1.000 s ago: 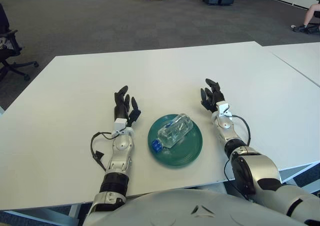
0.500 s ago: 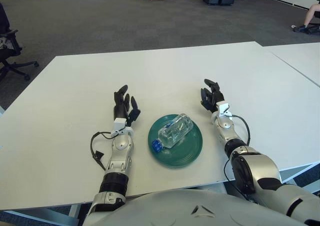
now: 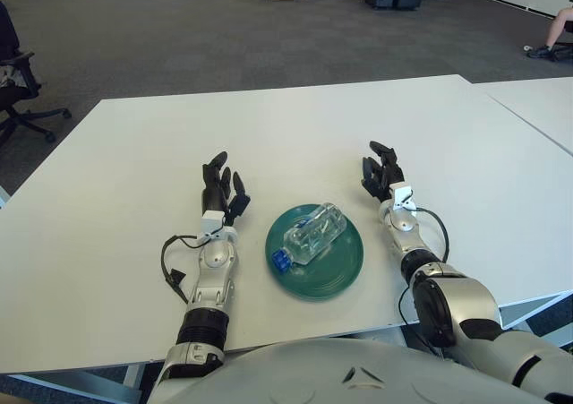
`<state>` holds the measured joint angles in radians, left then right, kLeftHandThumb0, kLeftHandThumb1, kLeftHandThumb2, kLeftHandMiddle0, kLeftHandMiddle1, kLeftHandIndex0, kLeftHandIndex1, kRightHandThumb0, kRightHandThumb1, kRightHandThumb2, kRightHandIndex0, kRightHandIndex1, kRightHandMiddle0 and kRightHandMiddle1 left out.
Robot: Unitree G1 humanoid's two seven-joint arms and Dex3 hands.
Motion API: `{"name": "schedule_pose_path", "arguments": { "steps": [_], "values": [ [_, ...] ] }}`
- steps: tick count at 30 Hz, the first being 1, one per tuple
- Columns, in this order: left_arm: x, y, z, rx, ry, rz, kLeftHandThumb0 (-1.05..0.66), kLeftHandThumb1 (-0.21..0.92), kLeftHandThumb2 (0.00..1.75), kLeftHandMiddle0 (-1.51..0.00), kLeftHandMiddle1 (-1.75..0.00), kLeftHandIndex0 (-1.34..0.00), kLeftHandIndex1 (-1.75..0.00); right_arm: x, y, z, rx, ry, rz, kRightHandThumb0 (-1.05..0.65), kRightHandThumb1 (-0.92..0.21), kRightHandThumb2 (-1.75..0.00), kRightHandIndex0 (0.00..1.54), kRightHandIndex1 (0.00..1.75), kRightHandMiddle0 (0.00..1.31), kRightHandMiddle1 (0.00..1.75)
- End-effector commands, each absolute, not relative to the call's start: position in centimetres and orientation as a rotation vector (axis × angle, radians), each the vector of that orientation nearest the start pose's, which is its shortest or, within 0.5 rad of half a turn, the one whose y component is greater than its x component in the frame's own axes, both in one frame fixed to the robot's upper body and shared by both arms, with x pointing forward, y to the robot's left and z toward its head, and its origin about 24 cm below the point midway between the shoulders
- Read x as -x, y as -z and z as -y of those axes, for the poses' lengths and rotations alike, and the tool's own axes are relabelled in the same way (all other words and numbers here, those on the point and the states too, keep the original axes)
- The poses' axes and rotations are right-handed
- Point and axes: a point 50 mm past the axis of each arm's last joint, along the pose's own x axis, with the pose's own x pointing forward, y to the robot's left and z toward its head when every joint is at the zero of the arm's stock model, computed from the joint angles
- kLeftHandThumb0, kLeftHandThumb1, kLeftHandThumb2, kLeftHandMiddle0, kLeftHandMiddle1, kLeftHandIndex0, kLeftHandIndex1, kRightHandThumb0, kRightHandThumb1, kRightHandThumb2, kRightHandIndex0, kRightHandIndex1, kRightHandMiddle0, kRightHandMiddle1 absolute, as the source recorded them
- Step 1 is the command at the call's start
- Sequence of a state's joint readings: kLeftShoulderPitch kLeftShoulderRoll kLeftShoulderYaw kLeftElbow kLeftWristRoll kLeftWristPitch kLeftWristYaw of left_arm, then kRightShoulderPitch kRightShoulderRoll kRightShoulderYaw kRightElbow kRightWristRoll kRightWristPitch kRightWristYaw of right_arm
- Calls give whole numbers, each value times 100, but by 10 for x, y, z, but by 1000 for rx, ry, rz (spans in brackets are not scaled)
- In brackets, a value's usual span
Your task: Put the bottle into the plate.
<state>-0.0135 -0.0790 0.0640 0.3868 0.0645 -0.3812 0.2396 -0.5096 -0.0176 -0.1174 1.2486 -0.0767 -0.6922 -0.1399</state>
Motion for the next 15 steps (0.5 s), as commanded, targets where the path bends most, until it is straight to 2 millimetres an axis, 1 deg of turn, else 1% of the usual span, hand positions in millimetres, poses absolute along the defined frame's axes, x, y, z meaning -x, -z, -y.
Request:
{"name": "schedule_pose_path", "arguments": {
  "steps": [1,5,15],
  "values": [
    [-244,5,-155,17,-267,16,-79,92,83,-34,0,0,-83,-293,36,142,40,62,-118,-59,-92,-62,35,7,0,74],
    [-244,4,-155,18,-267,17,-79,92,83,-35,0,0,-84,-293,37,141,46,55,-124,-59,-92,-63,35,7,0,75],
    [-246,4,-155,14,-261,20,-79,92,83,-35,0,0,-86,-295,39,140,136,78,-168,-59,-92,-62,37,7,0,71]
  ]
}}
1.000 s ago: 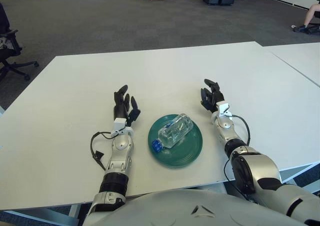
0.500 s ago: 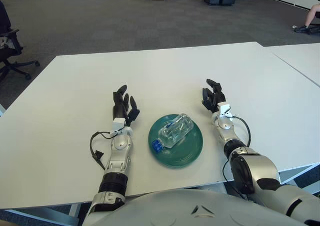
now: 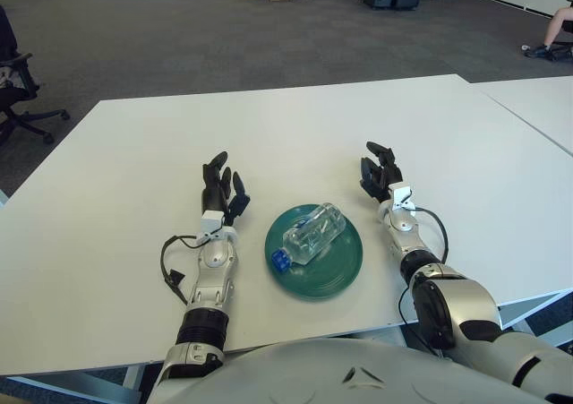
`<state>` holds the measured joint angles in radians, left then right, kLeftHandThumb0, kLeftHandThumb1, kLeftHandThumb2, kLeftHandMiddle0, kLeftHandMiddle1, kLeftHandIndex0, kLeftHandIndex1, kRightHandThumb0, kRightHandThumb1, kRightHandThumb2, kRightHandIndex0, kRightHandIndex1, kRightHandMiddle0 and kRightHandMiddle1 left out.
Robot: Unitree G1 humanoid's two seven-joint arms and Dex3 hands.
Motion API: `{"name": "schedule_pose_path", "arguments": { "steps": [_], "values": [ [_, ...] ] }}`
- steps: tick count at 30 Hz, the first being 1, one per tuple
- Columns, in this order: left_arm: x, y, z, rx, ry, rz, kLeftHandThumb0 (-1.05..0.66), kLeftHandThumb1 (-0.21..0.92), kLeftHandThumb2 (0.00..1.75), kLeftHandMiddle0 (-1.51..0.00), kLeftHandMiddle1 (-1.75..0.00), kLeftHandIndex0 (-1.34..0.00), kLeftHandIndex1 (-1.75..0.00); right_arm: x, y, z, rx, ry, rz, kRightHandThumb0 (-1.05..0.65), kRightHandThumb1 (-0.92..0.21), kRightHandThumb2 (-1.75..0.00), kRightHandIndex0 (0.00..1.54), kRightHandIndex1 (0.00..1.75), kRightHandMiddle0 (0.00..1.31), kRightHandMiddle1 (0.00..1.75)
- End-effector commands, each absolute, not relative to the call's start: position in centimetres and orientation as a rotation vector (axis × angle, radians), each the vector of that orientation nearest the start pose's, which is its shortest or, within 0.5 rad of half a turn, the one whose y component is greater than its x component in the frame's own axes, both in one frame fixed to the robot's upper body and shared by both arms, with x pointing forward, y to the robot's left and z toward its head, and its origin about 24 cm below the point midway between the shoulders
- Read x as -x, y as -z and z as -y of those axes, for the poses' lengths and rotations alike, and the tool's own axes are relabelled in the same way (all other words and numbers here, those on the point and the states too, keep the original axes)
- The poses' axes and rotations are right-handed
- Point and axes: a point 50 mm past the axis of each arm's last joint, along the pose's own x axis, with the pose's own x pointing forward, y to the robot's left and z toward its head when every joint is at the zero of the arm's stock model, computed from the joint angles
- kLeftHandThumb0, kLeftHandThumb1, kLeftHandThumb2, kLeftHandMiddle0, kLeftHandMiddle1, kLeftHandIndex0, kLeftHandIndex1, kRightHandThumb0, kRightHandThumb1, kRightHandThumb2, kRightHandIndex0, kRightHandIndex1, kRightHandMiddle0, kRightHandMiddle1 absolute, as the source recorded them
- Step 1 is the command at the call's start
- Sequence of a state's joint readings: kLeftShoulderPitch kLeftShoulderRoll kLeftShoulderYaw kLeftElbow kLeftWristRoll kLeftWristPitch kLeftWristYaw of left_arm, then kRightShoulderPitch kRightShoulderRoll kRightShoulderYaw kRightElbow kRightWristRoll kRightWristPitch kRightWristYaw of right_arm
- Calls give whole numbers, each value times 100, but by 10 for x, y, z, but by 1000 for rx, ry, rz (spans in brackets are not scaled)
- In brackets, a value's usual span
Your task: Put the bottle into the plate.
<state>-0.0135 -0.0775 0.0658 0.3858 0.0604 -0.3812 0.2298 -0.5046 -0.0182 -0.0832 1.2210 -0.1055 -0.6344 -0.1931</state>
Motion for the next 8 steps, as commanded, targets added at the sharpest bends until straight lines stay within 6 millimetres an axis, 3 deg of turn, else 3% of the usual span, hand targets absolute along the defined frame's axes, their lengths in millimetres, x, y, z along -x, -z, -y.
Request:
{"name": "schedule_pose_path", "arguments": {
  "steps": [1,8],
  "values": [
    [-246,4,-155,13,-261,20,-79,92,83,-35,0,0,-86,-295,39,139,143,76,-171,-59,-92,-62,37,7,0,71],
    [-246,4,-154,0,-265,6,-79,92,83,-36,-1,0,-86,-296,39,137,167,75,-180,-62,-92,-64,36,7,0,71]
  ]
}}
